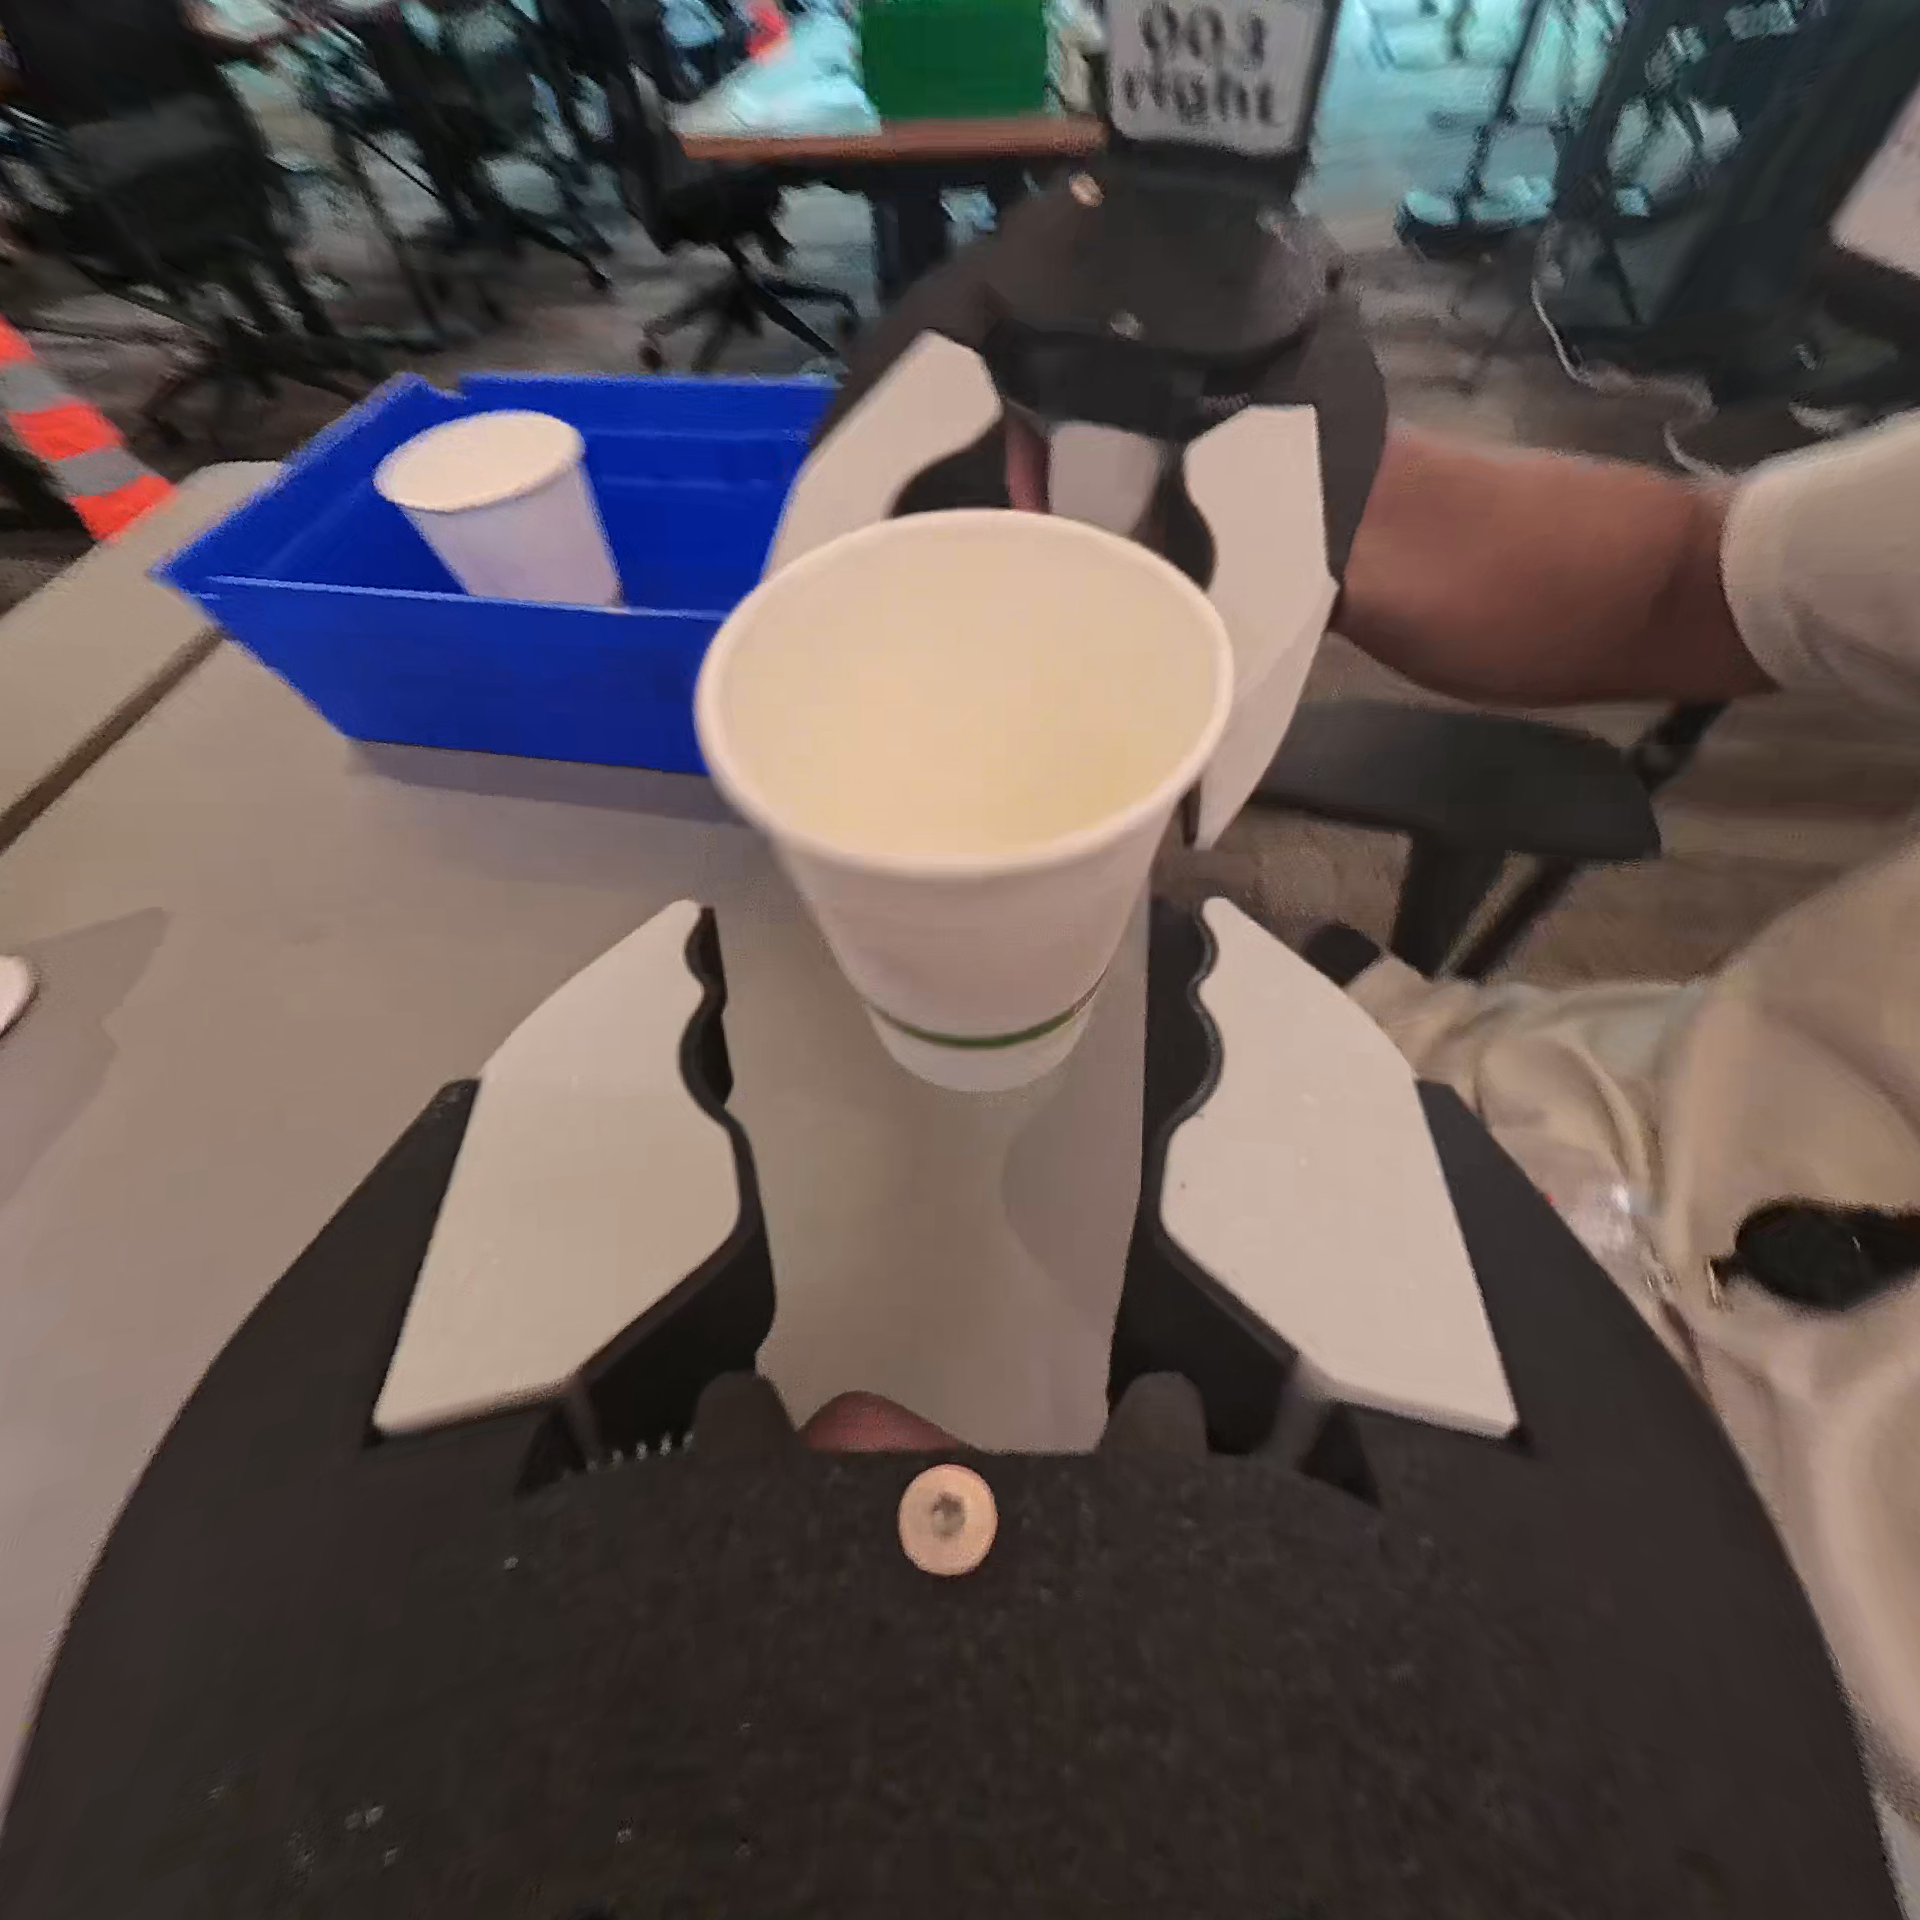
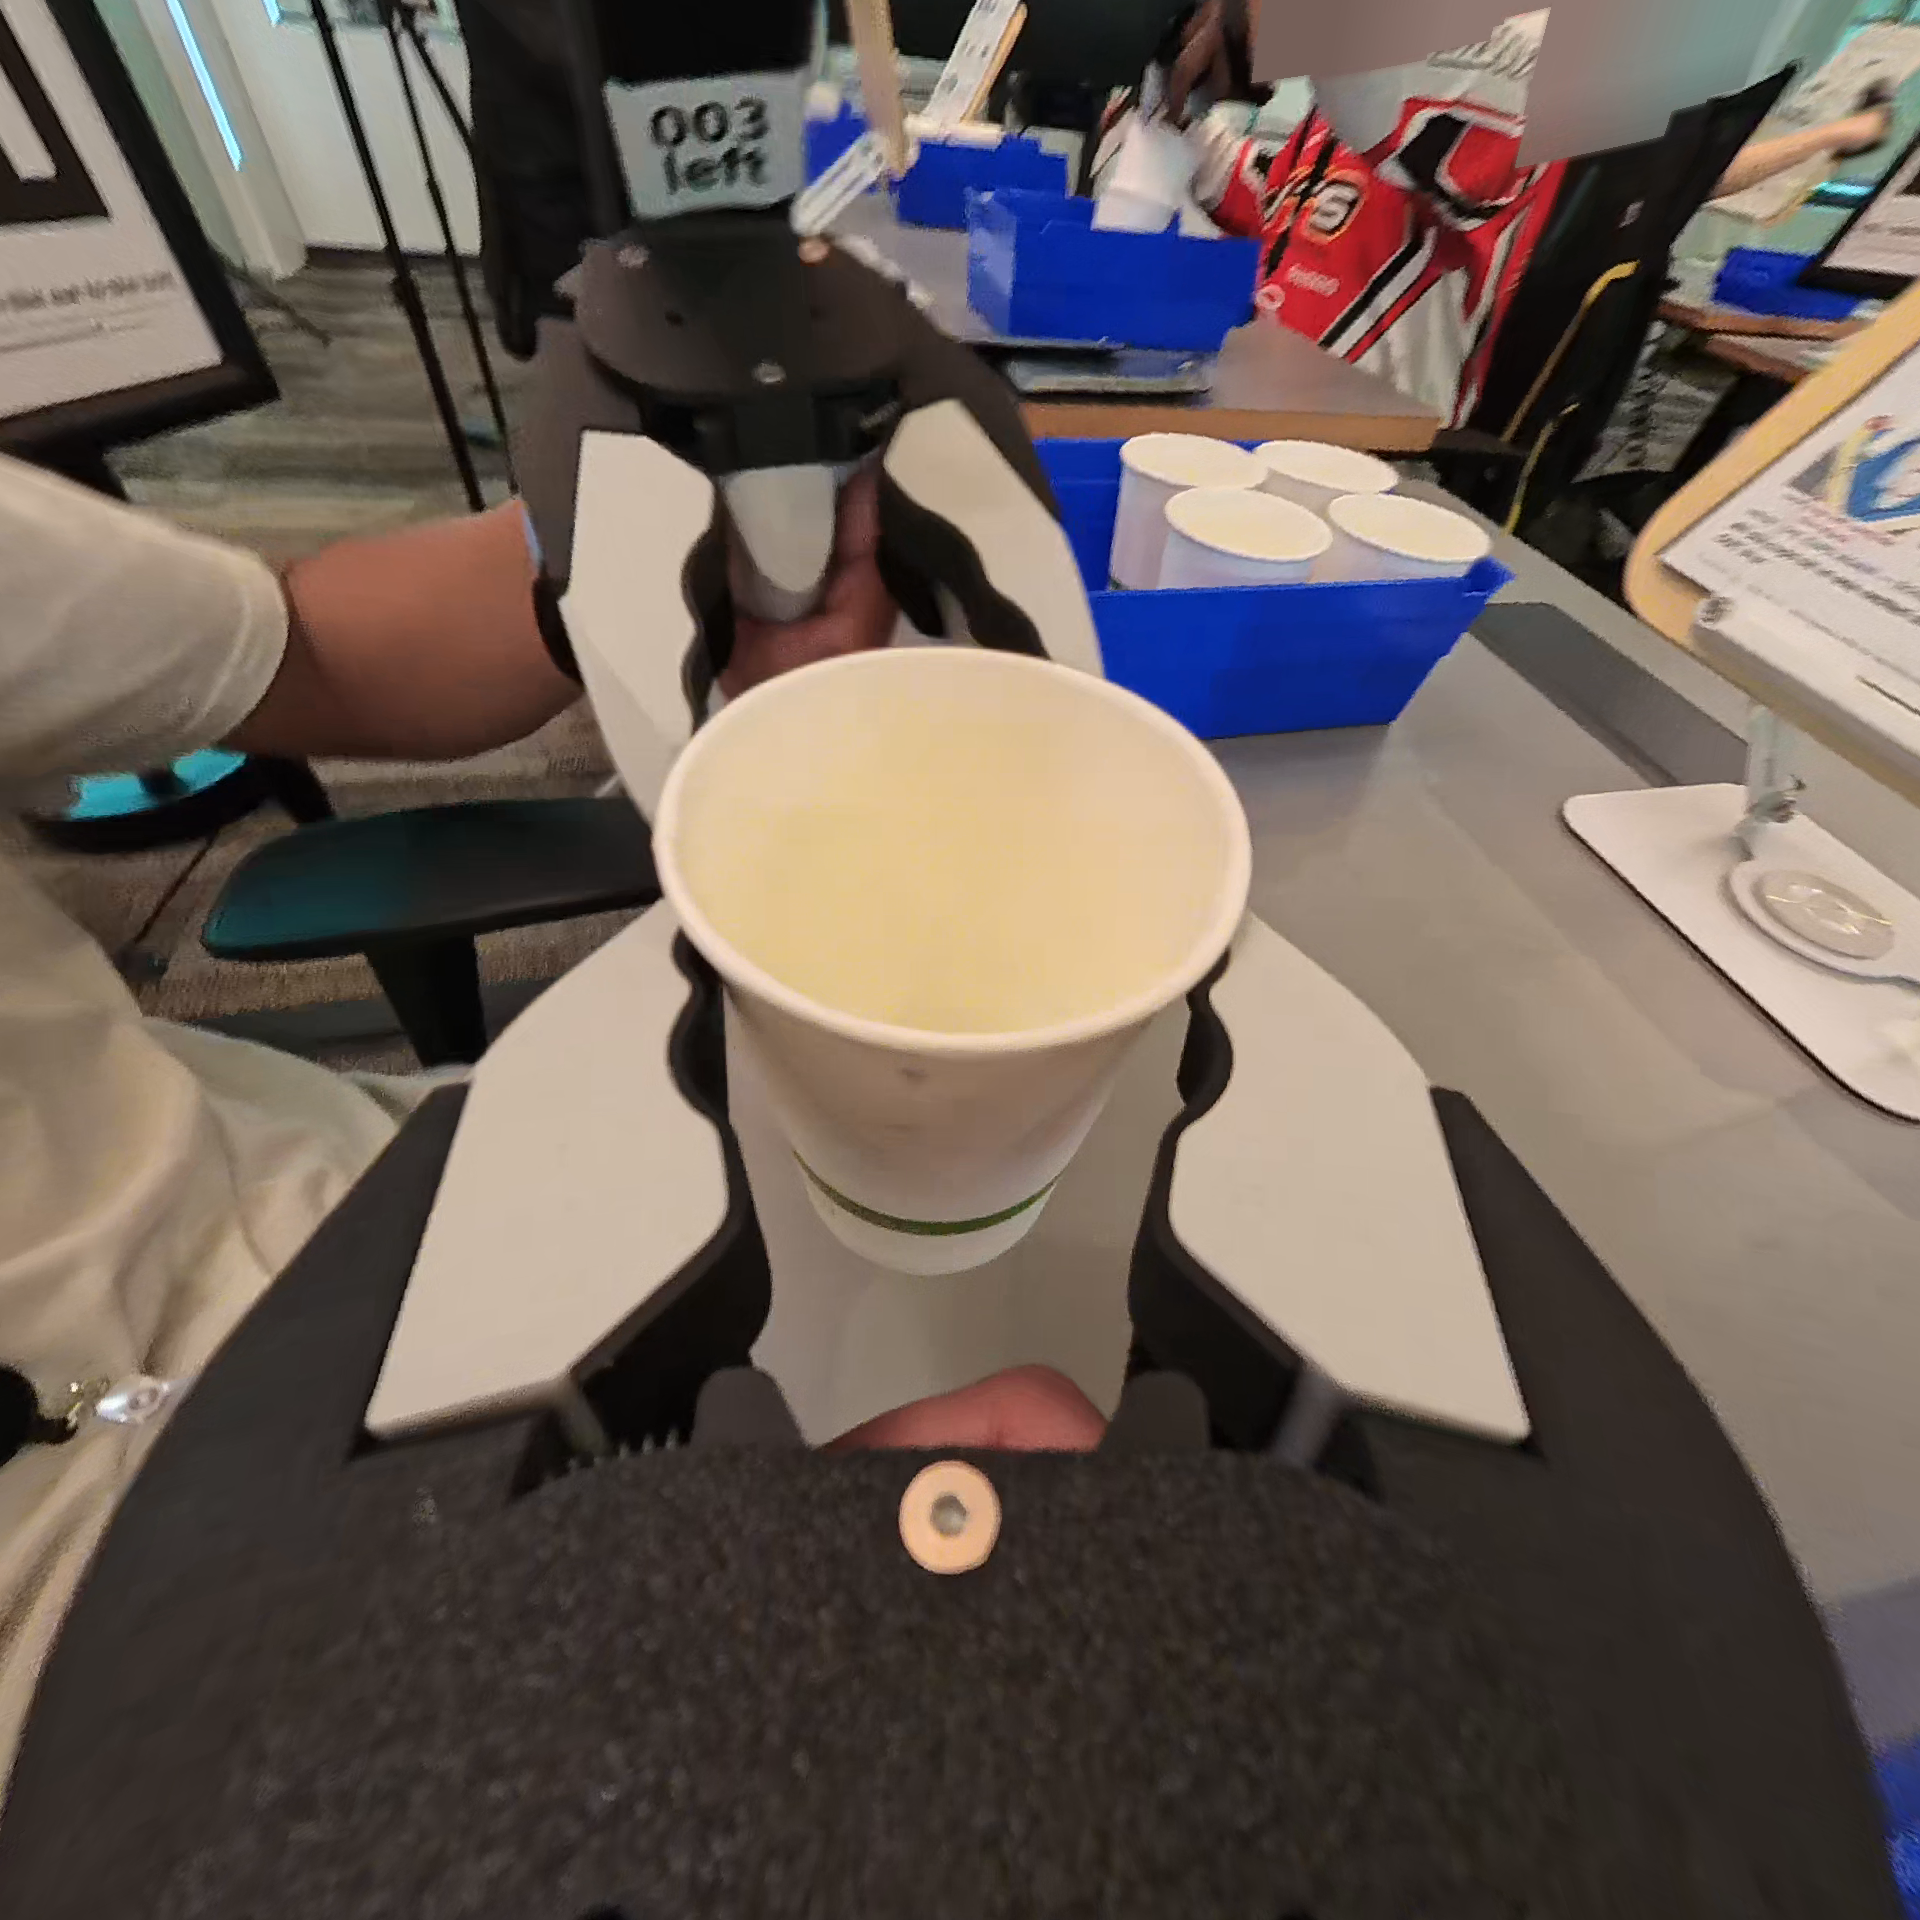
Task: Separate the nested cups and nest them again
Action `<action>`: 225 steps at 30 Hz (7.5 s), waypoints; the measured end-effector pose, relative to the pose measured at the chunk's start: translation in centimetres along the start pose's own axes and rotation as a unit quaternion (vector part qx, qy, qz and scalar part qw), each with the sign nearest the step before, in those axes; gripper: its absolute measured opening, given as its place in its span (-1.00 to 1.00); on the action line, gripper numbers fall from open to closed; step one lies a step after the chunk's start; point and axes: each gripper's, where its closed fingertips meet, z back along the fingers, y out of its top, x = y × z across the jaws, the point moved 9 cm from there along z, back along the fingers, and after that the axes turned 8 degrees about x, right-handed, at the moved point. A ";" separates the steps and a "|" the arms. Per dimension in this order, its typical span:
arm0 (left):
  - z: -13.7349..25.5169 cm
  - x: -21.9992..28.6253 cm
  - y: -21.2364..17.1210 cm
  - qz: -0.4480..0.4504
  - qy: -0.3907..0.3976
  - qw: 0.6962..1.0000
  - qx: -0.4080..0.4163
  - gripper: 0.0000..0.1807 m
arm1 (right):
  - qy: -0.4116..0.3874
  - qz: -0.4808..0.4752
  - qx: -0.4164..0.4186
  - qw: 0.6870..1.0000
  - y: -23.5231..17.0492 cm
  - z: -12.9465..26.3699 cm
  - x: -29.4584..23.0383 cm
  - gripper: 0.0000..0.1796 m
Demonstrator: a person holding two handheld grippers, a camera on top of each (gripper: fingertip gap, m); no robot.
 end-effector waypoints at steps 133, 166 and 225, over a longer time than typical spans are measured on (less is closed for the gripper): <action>7.0 -1.3 -2.0 0.042 0.092 0.994 0.029 -0.13 | -0.018 -0.024 0.038 0.999 -0.3 -0.7 0.2 -0.06; 4.7 0.3 -9.8 0.017 0.539 0.841 0.048 -0.31 | -0.346 -0.077 0.049 0.934 -6.1 5.6 -0.3 -0.03; 3.9 0.0 -10.8 0.049 0.481 0.875 0.027 -0.32 | -0.417 -0.070 -0.068 0.904 -2.9 12.3 12.3 -0.10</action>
